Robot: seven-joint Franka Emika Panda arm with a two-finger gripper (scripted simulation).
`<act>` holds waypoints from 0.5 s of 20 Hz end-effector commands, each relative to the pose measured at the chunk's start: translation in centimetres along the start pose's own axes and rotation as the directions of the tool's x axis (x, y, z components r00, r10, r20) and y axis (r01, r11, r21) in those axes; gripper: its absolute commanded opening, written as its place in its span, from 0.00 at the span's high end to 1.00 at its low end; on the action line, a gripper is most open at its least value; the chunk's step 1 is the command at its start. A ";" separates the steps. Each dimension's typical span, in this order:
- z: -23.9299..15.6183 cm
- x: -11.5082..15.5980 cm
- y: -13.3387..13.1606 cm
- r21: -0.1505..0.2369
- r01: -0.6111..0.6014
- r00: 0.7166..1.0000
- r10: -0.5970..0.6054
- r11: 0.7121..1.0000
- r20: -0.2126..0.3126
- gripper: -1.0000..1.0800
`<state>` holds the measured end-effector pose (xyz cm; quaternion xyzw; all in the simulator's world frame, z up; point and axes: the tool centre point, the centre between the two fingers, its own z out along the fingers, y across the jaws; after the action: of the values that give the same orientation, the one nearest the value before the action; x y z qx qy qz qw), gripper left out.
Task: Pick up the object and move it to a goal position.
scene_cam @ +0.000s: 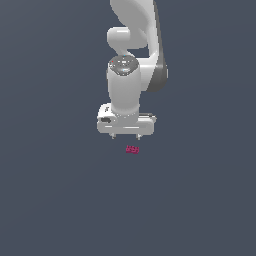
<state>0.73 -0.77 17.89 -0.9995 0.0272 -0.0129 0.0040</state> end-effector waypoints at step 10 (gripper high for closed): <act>0.6 -0.5 0.8 -0.001 0.027 1.000 -0.027 1.000 0.010 0.04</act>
<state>0.32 -1.34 17.41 -0.9998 0.0163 -0.0091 0.0036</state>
